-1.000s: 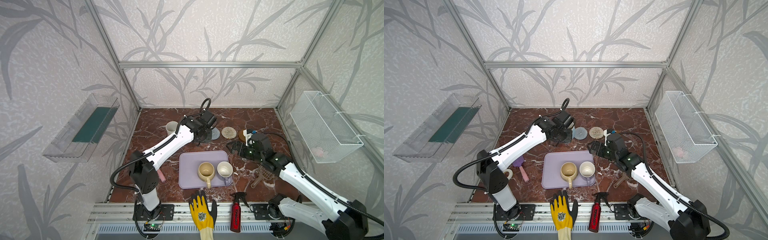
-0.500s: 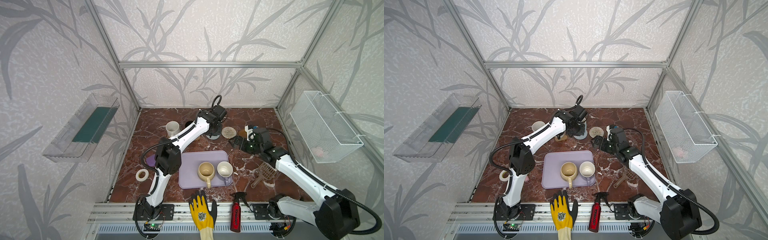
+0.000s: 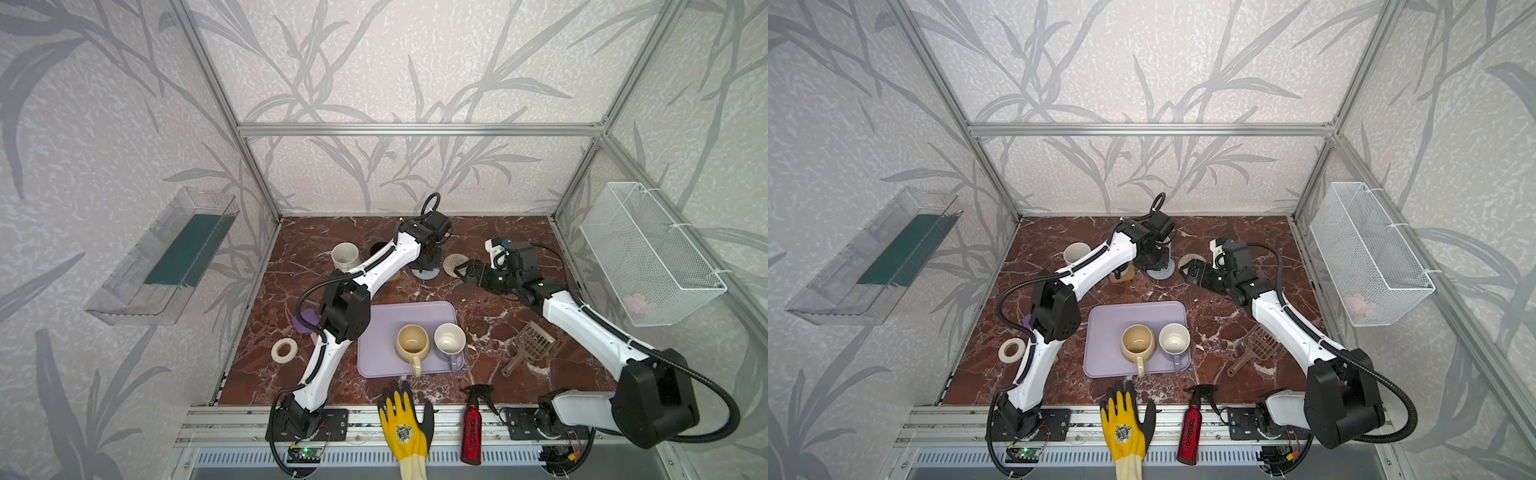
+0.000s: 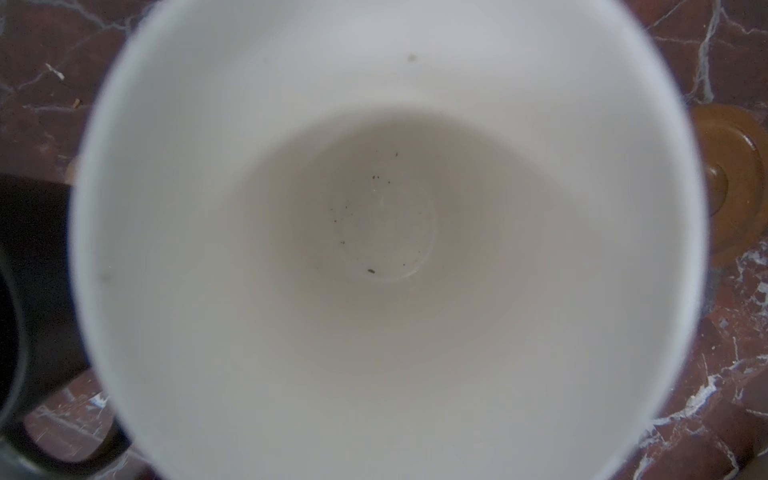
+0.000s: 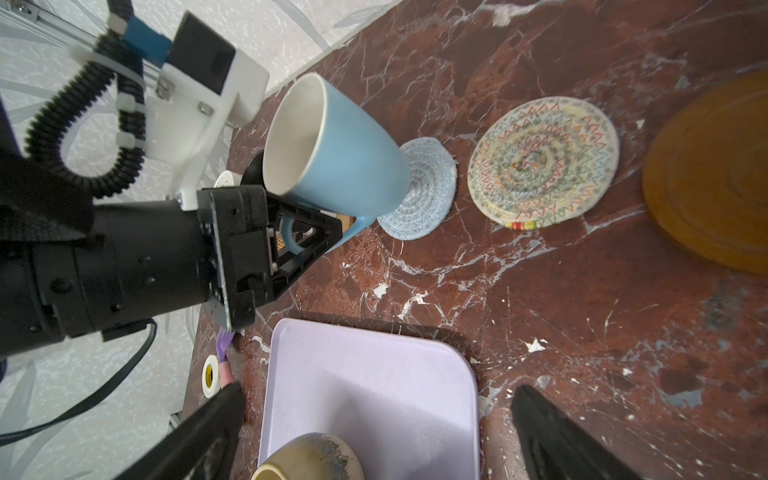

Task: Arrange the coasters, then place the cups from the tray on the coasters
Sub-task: 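Lower the light blue mug onto the blue woven coaster with the left gripper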

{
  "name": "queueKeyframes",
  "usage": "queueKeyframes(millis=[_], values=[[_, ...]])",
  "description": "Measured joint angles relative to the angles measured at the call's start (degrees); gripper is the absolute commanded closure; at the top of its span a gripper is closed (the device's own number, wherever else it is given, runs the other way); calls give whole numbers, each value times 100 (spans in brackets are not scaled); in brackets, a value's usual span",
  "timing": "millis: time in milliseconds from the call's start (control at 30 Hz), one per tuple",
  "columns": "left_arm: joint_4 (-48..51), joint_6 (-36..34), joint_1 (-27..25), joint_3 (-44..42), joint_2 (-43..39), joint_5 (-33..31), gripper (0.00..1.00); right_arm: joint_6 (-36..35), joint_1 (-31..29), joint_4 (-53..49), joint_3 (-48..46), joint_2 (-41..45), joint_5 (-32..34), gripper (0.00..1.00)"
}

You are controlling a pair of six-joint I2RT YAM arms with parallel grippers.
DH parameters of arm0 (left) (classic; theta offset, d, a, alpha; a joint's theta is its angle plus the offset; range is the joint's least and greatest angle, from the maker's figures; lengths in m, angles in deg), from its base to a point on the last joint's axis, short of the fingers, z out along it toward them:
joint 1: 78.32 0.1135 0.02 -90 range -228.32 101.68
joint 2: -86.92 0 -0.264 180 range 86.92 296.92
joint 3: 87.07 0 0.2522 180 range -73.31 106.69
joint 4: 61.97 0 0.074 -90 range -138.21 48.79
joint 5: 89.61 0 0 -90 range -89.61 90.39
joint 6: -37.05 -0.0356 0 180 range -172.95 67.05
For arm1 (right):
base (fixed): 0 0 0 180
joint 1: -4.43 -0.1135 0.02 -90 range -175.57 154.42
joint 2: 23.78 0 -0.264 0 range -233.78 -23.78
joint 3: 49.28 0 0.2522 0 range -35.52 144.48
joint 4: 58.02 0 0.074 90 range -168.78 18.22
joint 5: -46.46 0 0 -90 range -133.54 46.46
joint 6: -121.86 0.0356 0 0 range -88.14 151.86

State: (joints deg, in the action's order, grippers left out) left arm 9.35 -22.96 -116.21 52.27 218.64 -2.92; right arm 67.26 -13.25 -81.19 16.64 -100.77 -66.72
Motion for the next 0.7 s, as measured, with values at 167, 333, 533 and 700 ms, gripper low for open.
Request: queueKeyframes(millis=[167,333,533,700], values=[[-63,0,42,98,256,-50,100,-35,2,20,42,-153,-164,1],[-90,2,48,101,369,-111,100,-37,2,42,48,-205,-258,1],[-107,7,52,109,382,-136,100,-37,2,63,50,-319,-352,1],[-105,24,50,109,382,-131,100,-33,2,63,50,-350,-358,1]])
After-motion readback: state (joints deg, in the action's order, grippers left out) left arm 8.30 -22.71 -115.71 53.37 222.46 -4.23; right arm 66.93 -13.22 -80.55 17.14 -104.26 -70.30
